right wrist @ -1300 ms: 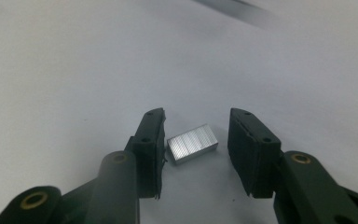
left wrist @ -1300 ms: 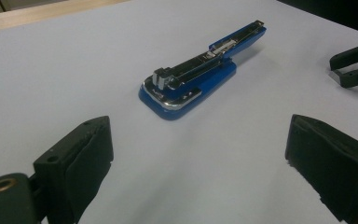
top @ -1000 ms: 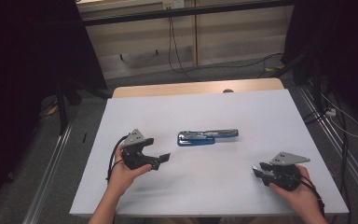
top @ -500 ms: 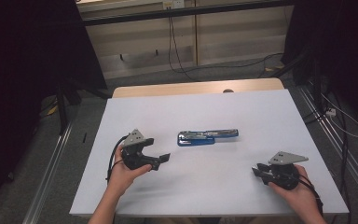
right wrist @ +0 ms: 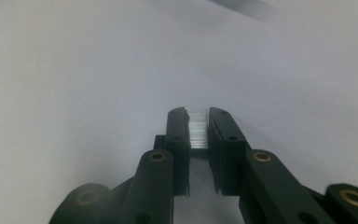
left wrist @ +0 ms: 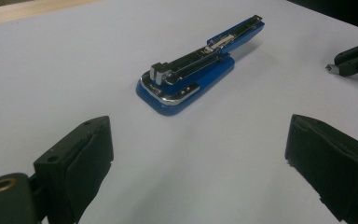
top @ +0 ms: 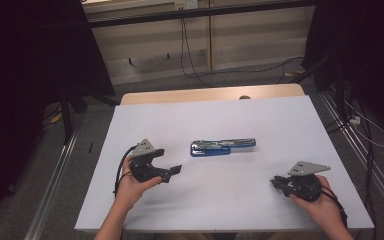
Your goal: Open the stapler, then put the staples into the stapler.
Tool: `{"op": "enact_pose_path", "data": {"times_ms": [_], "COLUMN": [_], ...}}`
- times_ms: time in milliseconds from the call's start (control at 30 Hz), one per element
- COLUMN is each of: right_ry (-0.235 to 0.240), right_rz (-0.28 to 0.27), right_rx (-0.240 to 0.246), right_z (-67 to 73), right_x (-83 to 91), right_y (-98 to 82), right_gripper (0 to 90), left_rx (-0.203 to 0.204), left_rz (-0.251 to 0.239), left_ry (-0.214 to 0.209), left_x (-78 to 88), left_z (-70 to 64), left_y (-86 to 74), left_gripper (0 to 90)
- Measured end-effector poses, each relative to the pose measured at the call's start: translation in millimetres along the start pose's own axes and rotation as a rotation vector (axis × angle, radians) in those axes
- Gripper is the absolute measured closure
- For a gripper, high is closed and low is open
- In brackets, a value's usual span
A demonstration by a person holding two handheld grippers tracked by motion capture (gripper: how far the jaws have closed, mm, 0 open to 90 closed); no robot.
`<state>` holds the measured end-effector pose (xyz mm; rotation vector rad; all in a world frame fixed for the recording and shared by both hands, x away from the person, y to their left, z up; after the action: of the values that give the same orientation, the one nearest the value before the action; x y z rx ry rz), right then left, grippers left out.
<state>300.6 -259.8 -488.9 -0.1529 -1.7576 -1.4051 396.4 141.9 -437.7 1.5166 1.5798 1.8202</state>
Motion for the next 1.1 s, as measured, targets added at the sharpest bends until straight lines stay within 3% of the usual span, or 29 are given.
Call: {"op": "enact_pose_path", "data": {"times_ms": [600,1100], "right_ry": [0.113,0.158], "right_rz": [-0.040,-0.070], "right_rx": [0.067,0.091], "right_z": [4.7,3.8], "right_x": [-3.4,-4.6], "right_y": [26.1,49.2], "right_gripper": [79.5,79.5], "left_rx": [0.026,0.021], "left_rz": [-0.012,-0.008], "left_ry": [0.007,0.004], "left_x": [4.6,5.7], "left_z": [3.2,4.0], "left_y": [-2.1,-3.5], "left_gripper": [7.4,6.4]}}
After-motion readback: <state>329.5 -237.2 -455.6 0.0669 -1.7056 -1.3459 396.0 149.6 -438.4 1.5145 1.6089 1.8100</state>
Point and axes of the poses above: each handheld gripper's, and its own axes: x roughly backward along the jaws, y roughly out of its top, z roughly to its left, the point moved 4 cm from there along -x, roughly forward along the jaws, and after that the axes turned 3 degrees about -y, right-handed, at the moved point
